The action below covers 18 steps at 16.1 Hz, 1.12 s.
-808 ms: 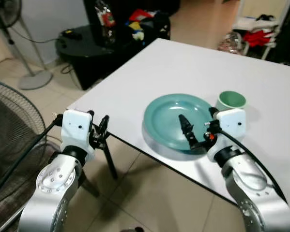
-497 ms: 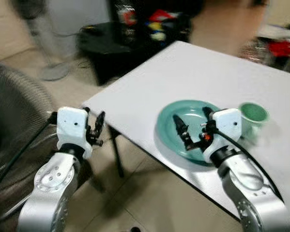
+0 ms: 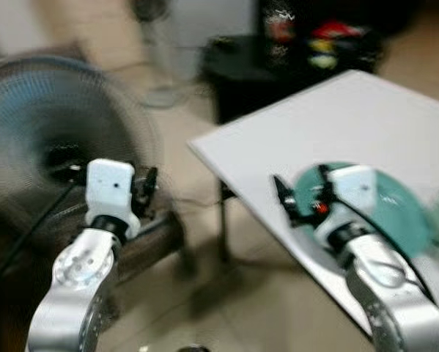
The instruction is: Setting the table
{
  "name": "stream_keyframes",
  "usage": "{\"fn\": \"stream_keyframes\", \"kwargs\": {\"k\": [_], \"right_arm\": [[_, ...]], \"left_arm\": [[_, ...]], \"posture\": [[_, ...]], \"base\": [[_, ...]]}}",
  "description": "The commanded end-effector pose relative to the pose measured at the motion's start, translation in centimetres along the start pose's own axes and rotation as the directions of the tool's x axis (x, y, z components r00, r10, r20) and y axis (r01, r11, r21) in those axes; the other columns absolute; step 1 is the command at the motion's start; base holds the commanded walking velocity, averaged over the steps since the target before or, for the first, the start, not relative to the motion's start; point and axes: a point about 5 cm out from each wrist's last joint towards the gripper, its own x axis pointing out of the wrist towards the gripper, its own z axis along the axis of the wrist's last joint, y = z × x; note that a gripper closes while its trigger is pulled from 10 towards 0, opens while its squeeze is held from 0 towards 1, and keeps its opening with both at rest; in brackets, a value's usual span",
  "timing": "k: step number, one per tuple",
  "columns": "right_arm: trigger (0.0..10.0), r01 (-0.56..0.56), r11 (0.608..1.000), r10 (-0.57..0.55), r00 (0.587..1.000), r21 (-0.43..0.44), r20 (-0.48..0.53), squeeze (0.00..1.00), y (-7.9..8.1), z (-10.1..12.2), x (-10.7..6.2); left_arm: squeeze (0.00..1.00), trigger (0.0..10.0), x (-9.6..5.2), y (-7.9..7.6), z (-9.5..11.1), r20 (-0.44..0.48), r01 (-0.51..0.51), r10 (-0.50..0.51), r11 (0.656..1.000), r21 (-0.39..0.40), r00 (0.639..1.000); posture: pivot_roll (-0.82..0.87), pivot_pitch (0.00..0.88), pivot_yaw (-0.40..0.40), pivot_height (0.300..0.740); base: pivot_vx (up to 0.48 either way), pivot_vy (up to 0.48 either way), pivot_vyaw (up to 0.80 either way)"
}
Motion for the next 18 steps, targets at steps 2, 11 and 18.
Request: {"fn": "stream_keyframes", "kwargs": {"k": [2,11,18], "right_arm": [[10.0,-0.026,1.000,0.026,1.000,0.015,0.003,1.00,0.7,0.2,0.4],[10.0,-0.056,0.998,0.056,0.998,0.007,-0.003,1.00,0.8,0.1,1.1],[10.0,0.043,0.992,-0.037,0.998,-0.122,0.055,1.00,-0.4,1.1,1.6]], "left_arm": [[0.00,10.0,0.1,0.5,0.4,0.011,-0.011,0.011,1.000,0.020,1.000],[0.00,10.0,-0.4,1.1,-0.3,-0.026,-0.073,0.074,0.997,0.031,0.997],[0.00,10.0,-0.1,1.2,0.5,0.006,-0.040,0.040,0.997,0.071,0.999]], "posture": [[-0.03,0.000,0.064,0.740],[-0.01,0.000,0.051,0.740],[-0.01,0.000,0.060,0.740]], "base": [[0.000,0.000,0.80],[0.000,0.000,0.80],[0.000,0.000,0.80]]}}
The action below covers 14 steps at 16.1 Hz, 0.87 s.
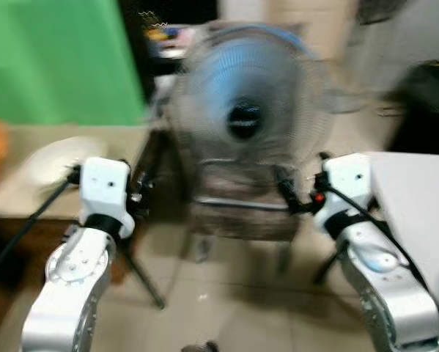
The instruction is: Setting the table
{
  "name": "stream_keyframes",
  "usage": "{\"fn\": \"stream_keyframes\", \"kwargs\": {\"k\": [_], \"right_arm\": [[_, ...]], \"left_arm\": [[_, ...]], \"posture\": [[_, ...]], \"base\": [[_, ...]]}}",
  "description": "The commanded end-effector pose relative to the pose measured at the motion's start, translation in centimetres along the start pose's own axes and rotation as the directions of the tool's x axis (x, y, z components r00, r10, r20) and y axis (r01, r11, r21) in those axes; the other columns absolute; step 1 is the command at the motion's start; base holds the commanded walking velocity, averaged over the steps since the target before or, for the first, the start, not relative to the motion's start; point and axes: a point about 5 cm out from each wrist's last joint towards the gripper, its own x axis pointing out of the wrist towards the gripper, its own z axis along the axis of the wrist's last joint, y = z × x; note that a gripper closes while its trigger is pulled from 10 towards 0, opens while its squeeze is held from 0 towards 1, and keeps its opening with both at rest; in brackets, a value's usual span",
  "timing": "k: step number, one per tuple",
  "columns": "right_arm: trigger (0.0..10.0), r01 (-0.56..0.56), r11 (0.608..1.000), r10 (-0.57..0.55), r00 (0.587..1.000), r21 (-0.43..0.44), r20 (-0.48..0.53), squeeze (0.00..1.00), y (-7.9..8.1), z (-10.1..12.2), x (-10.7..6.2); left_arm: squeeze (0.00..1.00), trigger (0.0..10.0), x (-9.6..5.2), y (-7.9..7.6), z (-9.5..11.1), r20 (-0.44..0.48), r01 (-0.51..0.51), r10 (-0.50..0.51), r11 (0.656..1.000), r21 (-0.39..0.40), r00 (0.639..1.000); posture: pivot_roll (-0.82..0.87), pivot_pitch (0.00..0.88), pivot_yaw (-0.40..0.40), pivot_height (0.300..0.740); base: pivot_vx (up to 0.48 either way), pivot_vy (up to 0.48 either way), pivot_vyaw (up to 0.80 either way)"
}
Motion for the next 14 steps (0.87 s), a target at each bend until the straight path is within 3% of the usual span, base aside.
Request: {"fn": "stream_keyframes", "kwargs": {"k": [1,3,5,7,12,14], "right_arm": [[10.0,-0.008,1.000,0.008,1.000,0.017,0.000,1.00,0.1,0.2,0.2],[10.0,0.022,0.998,-0.021,1.000,0.056,-0.016,1.00,-0.3,0.0,0.2],[10.0,-0.036,0.990,0.043,0.998,0.139,-0.047,1.00,0.6,-0.9,-0.1],[10.0,-0.094,0.983,0.103,0.993,0.156,-0.054,1.00,1.3,-1.2,-0.4],[10.0,-0.157,0.980,0.164,0.985,0.119,-0.048,1.00,1.6,-1.0,0.0],[10.0,-0.159,0.981,0.164,0.986,0.111,-0.041,1.00,1.7,-0.9,0.1]], "left_arm": [[0.00,10.0,0.2,0.6,0.5,0.026,-0.022,0.022,0.999,0.025,0.999],[0.00,10.0,0.6,0.3,1.2,0.049,-0.008,0.008,1.000,0.006,0.999],[0.00,10.0,0.3,0.0,0.6,0.034,0.006,-0.005,1.000,-0.008,0.999],[0.00,10.0,0.3,-0.3,0.9,0.041,0.031,-0.030,0.999,-0.011,0.999],[0.00,10.0,0.1,-0.2,0.8,0.039,0.048,-0.047,0.999,-0.019,0.998],[0.00,10.0,0.1,0.1,0.6,0.033,0.030,-0.030,0.999,-0.024,0.999]], "posture": [[-0.01,0.000,0.060,0.740],[-0.01,0.000,0.065,0.740],[-0.01,0.000,0.065,0.740],[0.00,0.000,0.059,0.740],[0.01,0.000,0.045,0.740],[0.01,0.000,0.045,0.740]], "base": [[0.000,0.000,0.80],[0.000,0.000,0.80],[0.000,0.000,0.80],[0.000,0.000,0.80],[0.103,0.000,0.80],[0.291,0.000,0.00]]}}
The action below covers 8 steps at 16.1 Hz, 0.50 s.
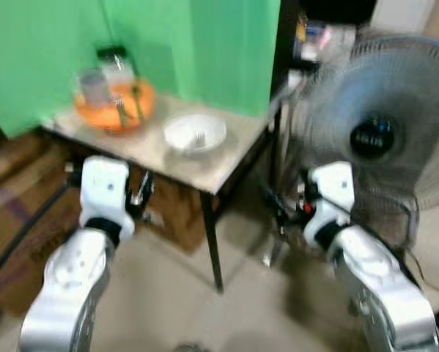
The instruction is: Setting the table
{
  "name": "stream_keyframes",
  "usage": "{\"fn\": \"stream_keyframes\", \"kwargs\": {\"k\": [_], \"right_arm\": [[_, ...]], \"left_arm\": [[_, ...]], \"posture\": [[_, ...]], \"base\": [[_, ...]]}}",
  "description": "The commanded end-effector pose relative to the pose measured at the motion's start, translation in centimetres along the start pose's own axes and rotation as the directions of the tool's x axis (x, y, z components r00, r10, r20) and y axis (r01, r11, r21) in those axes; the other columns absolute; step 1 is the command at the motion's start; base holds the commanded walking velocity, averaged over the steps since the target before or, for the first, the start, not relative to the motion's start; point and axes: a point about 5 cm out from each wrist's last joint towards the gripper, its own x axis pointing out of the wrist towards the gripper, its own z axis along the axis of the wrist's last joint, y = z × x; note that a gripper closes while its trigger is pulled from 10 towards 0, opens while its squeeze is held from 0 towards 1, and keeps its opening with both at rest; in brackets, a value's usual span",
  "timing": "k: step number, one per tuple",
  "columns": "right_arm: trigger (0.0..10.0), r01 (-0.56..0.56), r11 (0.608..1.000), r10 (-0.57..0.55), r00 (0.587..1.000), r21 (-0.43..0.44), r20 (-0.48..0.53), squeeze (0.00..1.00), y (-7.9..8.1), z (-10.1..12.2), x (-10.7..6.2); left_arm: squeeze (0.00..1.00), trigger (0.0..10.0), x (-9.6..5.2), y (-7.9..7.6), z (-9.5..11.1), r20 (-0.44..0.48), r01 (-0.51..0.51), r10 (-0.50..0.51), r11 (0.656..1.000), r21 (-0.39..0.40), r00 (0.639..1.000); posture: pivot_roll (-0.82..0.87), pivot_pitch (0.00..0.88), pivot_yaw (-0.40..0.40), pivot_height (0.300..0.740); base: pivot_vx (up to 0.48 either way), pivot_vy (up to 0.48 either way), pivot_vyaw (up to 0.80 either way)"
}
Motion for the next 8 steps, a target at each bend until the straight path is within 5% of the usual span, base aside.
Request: {"fn": "stream_keyframes", "kwargs": {"k": [1,4,5,6,8], "right_arm": [[10.0,0.009,1.000,-0.009,1.000,-0.005,0.003,1.00,-0.04,0.04,0.16],[10.0,0.025,1.000,-0.025,1.000,0.017,0.006,1.00,-0.15,0.07,0.17],[10.0,0.032,0.999,-0.032,0.999,0.024,0.002,0.35,-0.20,-0.05,0.12],[10.0,0.032,0.999,-0.032,0.999,0.027,0.001,0.00,-0.20,-0.09,0.09],[10.0,0.022,1.000,-0.022,1.000,0.016,-0.006,0.00,-0.18,-0.15,0.14]], "left_arm": [[0.00,10.0,0.28,0.07,0.40,0.016,0.004,-0.004,1.000,0.004,1.000],[0.00,10.0,0.09,0.08,0.21,0.010,0.014,-0.014,1.000,0.004,1.000],[0.00,10.0,0.07,0.03,0.18,0.009,0.015,-0.015,1.000,0.003,1.000],[0.00,10.0,0.08,-0.03,0.24,0.012,0.018,-0.018,1.000,0.001,1.000],[0.00,10.0,0.04,-0.10,0.26,0.013,0.023,-0.023,1.000,0.000,1.000]], "posture": [[0.01,0.000,0.047,0.740],[0.01,0.000,0.043,0.740],[0.01,0.000,0.042,0.740],[0.01,0.000,0.041,0.740],[0.01,0.000,0.037,0.740]], "base": [[0.289,0.000,0.00],[0.291,0.000,0.00],[0.292,0.000,0.00],[0.296,0.000,0.00],[0.292,0.000,0.00]]}}
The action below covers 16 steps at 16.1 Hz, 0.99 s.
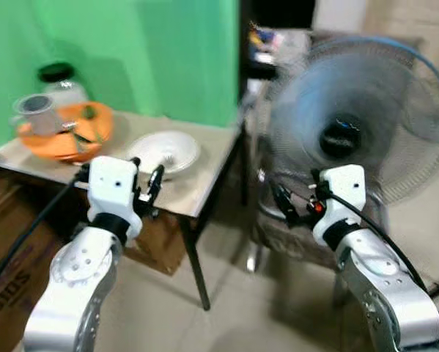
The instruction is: Setting the table
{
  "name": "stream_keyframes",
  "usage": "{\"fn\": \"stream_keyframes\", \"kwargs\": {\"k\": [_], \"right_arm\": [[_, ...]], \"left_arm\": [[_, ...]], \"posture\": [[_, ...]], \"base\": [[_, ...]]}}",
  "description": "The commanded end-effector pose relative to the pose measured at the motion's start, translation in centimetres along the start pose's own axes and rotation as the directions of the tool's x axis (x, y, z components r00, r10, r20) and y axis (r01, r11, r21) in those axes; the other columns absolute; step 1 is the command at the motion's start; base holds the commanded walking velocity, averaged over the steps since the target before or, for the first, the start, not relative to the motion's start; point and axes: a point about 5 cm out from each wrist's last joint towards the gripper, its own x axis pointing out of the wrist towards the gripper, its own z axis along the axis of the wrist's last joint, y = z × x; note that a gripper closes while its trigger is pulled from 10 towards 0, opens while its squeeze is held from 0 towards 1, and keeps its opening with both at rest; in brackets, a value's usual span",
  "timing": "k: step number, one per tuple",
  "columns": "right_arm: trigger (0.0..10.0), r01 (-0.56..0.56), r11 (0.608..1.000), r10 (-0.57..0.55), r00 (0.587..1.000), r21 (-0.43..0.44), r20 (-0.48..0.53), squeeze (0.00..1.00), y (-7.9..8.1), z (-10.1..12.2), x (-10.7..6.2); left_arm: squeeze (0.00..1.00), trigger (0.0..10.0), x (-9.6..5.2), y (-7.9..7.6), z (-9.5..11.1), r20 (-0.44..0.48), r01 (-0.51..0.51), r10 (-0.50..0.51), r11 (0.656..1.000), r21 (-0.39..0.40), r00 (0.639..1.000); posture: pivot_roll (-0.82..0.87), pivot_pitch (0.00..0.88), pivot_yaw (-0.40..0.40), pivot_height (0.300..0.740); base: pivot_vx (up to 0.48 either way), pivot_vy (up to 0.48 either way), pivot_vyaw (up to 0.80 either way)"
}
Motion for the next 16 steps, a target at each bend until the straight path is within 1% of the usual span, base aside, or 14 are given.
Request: {"fn": "stream_keyframes", "kwargs": {"k": [1,2,3,4,5,6,7,8,11,12,13,14,16], "right_arm": [[10.0,-0.042,0.999,0.043,0.999,-0.007,0.011,0.00,0.80,0.32,0.30],[10.0,-0.059,0.998,0.059,0.998,-0.023,0.010,0.00,0.94,0.35,0.34],[10.0,-0.072,0.997,0.073,0.997,-0.013,0.012,0.00,1.06,0.34,0.32],[10.0,-0.091,0.995,0.091,0.996,-0.028,0.011,0.09,1.22,0.38,0.32],[10.0,-0.107,0.993,0.108,0.994,-0.043,0.011,0.07,1.36,0.42,0.38],[10.0,-0.107,0.994,0.107,0.994,-0.036,0.012,0.04,1.34,0.41,0.42],[10.0,-0.102,0.994,0.103,0.995,-0.030,0.015,0.00,1.30,0.44,0.46],[10.0,-0.096,0.995,0.096,0.995,0.002,0.021,0.00,1.18,0.47,0.50],[10.0,-0.113,0.994,0.112,0.993,0.016,0.024,0.00,1.19,0.52,0.58],[10.0,-0.123,0.992,0.123,0.992,0.012,0.025,0.00,1.25,0.55,0.61],[10.0,-0.139,0.990,0.139,0.990,-0.021,0.022,0.00,1.38,0.63,0.59],[10.0,-0.149,0.988,0.150,0.989,-0.034,0.017,0.00,1.51,0.63,0.63],[10.0,-0.153,0.988,0.153,0.988,-0.026,0.011,0.00,1.57,0.57,0.61]], "left_arm": [[0.00,10.0,-0.12,0.62,-0.15,-0.012,-0.022,0.022,1.000,0.011,1.000],[0.00,10.0,-0.13,0.62,-0.14,-0.012,-0.022,0.023,1.000,0.012,1.000],[0.00,10.0,-0.14,0.56,-0.10,-0.011,-0.021,0.021,1.000,0.013,1.000],[0.00,10.0,-0.17,0.49,-0.05,-0.009,-0.017,0.017,1.000,0.016,1.000],[0.00,10.0,-0.23,0.47,-0.03,-0.010,-0.017,0.017,1.000,0.018,1.000],[0.00,10.0,-0.28,0.47,-0.03,-0.011,-0.015,0.016,1.000,0.020,1.000],[0.00,10.0,-0.29,0.49,-0.03,-0.012,-0.014,0.014,1.000,0.021,1.000],[0.00,10.0,-0.34,0.50,-0.04,-0.013,-0.011,0.011,1.000,0.023,1.000],[0.00,10.0,-0.27,0.45,-0.03,-0.013,-0.007,0.007,1.000,0.026,1.000],[0.00,10.0,-0.24,0.35,-0.02,-0.012,-0.005,0.006,1.000,0.027,1.000],[0.00,10.0,-0.26,0.29,-0.01,-0.012,-0.004,0.004,1.000,0.027,1.000],[0.00,10.0,-0.25,0.30,0.01,-0.011,-0.002,0.002,1.000,0.027,1.000],[0.00,10.0,-0.24,0.35,0.03,-0.011,-0.001,0.001,1.000,0.027,1.000]], "posture": [[0.01,0.000,0.037,0.740],[0.01,0.000,0.037,0.740],[0.02,0.000,0.035,0.740],[0.02,0.000,0.033,0.740],[0.02,0.000,0.032,0.740],[0.03,0.000,0.033,0.740],[0.03,0.000,0.032,0.740],[0.03,0.000,0.032,0.740],[0.03,0.000,0.034,0.740],[0.03,0.000,0.033,0.740],[0.03,0.000,0.033,0.740],[0.03,0.000,0.033,0.740],[0.03,0.000,0.033,0.740]], "base": [[0.292,0.000,0.00],[0.289,0.000,0.00],[0.296,0.000,0.59],[0.292,0.000,0.80],[0.292,0.000,0.80],[0.289,0.000,0.80],[0.285,0.000,0.00],[0.281,0.000,0.00],[0.281,0.000,0.00],[0.277,0.000,0.00],[0.277,0.000,0.00],[0.277,0.000,0.00],[0.277,0.000,0.80]]}}
